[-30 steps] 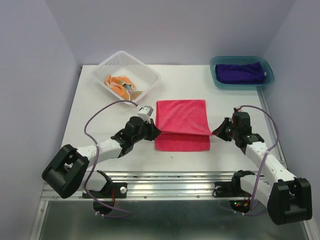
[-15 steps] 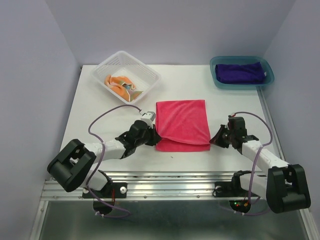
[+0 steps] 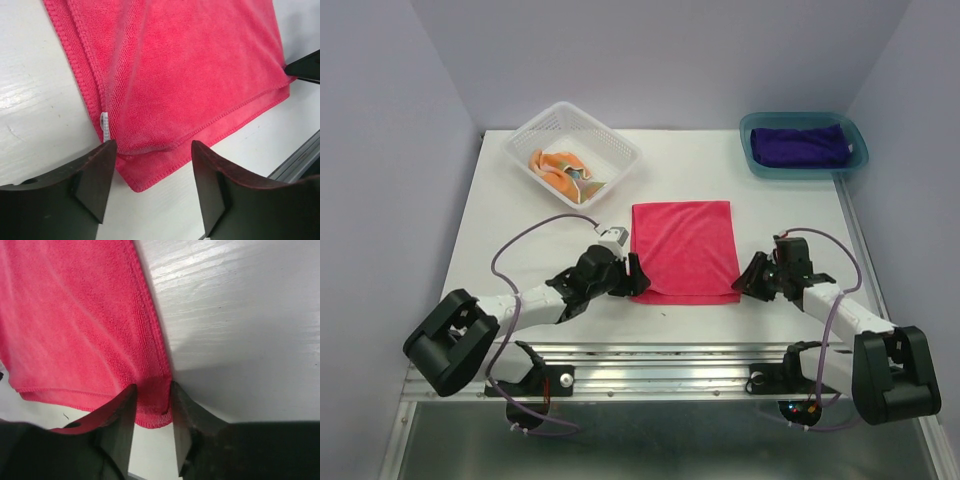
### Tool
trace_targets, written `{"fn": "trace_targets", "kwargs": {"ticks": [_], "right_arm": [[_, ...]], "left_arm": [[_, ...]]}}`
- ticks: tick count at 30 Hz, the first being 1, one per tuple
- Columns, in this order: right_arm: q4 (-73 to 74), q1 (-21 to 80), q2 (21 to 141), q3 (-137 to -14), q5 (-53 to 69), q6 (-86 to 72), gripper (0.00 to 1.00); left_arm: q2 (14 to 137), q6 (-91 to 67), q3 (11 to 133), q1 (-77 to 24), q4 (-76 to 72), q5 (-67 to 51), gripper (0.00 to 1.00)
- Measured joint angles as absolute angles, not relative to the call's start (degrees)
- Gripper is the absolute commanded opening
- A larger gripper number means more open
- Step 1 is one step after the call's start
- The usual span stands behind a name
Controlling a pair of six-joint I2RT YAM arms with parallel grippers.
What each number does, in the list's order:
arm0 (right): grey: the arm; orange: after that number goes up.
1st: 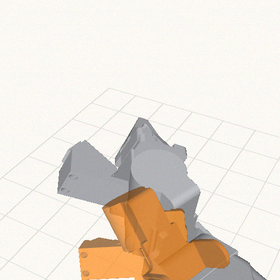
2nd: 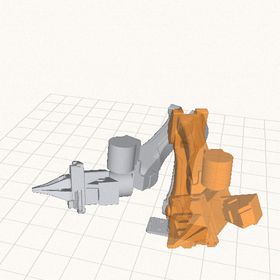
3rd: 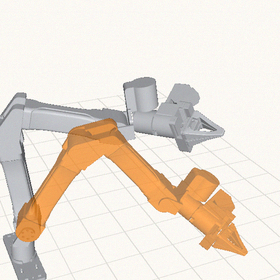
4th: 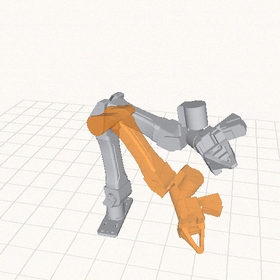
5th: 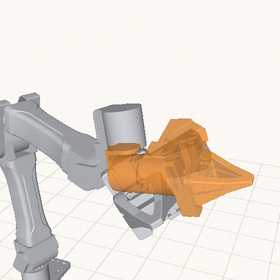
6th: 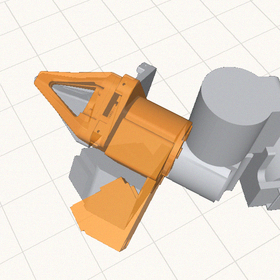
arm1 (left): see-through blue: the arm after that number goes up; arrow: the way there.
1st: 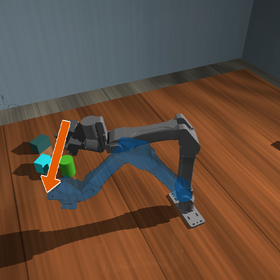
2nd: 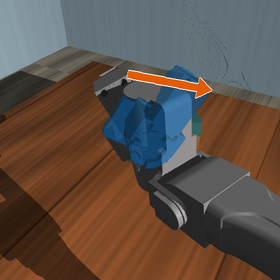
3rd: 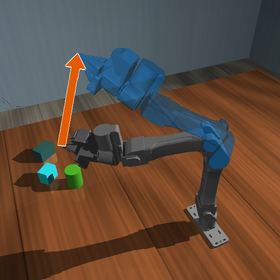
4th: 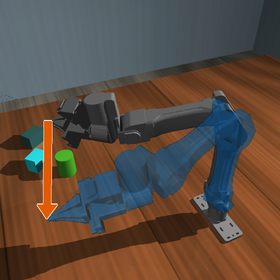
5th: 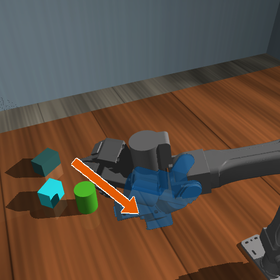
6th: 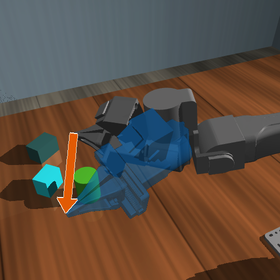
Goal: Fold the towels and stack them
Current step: Fold the towel
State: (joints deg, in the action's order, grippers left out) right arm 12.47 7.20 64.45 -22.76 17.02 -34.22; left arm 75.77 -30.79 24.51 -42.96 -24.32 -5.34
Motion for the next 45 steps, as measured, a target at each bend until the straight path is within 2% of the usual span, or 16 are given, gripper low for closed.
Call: {"fn": "trace_targets", "kwargs": {"ticks": [1,3,4,6,7,8,10,15,20,26,35,41,45], "right_arm": [[12.47,7.20,64.23,-22.76,17.26,-34.24,0.54],[12.99,7.20,63.33,-22.76,17.41,-34.02,0.64],[13.17,7.20,62.61,-22.76,17.67,-33.87,0.73],[13.93,7.29,60.99,-22.76,17.65,-33.76,0.79],[14.46,7.38,59.86,-22.76,17.61,-33.58,0.98],[15.07,7.38,58.94,-22.79,17.56,-33.69,1.00],[16.19,7.38,57.56,-23.09,17.69,-33.26,1.00],[17.50,7.40,55.66,-25.32,18.98,-33.26,1.00],[14.96,8.45,56.01,-26.50,22.06,-34.17,1.00],[9.93,12.99,61.78,-26.50,23.59,-35.97,1.00],[9.52,15.84,64.62,-24.99,19.35,-37.80,1.00],[10.26,15.86,56.86,-19.99,18.68,-39.59,1.00],[16.32,16.23,49.45,-18.35,18.44,-40.77,1.00]], "left_arm": [[74.63,-31.09,24.47,-43.05,-23.73,-4.95,0.75],[72.73,-31.38,24.45,-43.20,-22.76,-4.56,0.79],[71.35,-31.66,24.45,-43.42,-22.11,-4.19,0.80],[68.90,-32.03,24.45,-43.70,-20.64,-3.53,0.83],[68.12,-32.12,24.45,-43.81,-20.08,-3.14,0.83],[66.96,-32.38,24.45,-43.90,-19.27,-2.68,0.86],[66.08,-32.56,24.49,-44.05,-18.55,-2.31,0.89],[68.38,-32.38,27.14,-46.11,-18.20,-2.98,0.89],[78.72,-31.81,34.30,-50.30,-19.94,-4.01,0.89],[84.77,-32.14,34.98,-51.18,-19.92,-4.51,0.89],[80.42,-35.92,27.90,-51.22,-22.61,-4.34,0.89],[78.39,-39.64,25.45,-54.46,-23.86,-4.34,0.89],[75.90,-41.85,25.21,-59.11,-19.99,-3.66,0.89]]}}
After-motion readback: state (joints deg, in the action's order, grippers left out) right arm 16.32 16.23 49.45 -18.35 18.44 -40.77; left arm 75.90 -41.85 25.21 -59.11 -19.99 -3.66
